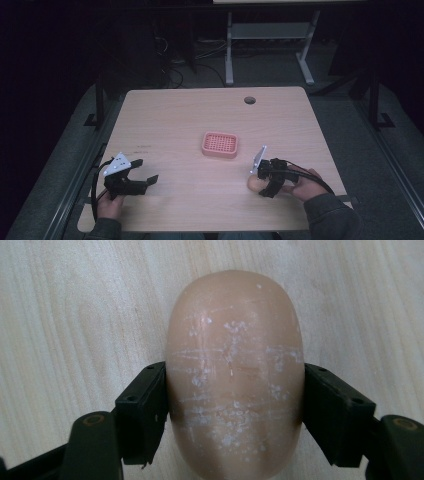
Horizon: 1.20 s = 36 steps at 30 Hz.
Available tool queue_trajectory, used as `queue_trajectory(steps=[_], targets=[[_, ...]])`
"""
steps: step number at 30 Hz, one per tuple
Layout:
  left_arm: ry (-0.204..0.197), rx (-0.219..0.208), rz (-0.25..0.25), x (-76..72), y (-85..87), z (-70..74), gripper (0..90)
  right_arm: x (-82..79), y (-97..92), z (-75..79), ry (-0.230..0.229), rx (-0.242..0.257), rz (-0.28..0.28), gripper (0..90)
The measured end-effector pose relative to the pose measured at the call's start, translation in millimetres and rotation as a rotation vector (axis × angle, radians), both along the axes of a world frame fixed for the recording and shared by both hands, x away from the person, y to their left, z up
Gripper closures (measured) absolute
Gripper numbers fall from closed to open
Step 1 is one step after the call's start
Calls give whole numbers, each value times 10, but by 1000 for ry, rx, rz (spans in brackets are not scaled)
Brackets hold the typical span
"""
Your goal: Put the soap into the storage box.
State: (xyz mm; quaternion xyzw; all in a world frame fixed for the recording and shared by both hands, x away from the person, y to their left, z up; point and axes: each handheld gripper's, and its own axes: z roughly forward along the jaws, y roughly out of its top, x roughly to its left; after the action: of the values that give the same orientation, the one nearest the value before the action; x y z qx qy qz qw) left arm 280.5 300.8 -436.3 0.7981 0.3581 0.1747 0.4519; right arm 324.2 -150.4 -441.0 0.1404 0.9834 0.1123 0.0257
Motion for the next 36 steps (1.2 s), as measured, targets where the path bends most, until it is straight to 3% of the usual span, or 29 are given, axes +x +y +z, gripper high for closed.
queue_trajectory(steps=[10,16,22,31,36], targets=[[3,0,5,-2,6,3,143,-15,7,11,7,-4,25,318],[4,-1,5,0,6,3,143,-2,19,112,0,23,34,319],[-2,-4,4,-1,16,7,142,78,92,209,-5,22,43,320],[-4,-7,4,-1,16,6,143,217,138,245,20,66,41,319],[-2,-5,5,-1,17,8,143,302,178,259,27,61,39,319]])
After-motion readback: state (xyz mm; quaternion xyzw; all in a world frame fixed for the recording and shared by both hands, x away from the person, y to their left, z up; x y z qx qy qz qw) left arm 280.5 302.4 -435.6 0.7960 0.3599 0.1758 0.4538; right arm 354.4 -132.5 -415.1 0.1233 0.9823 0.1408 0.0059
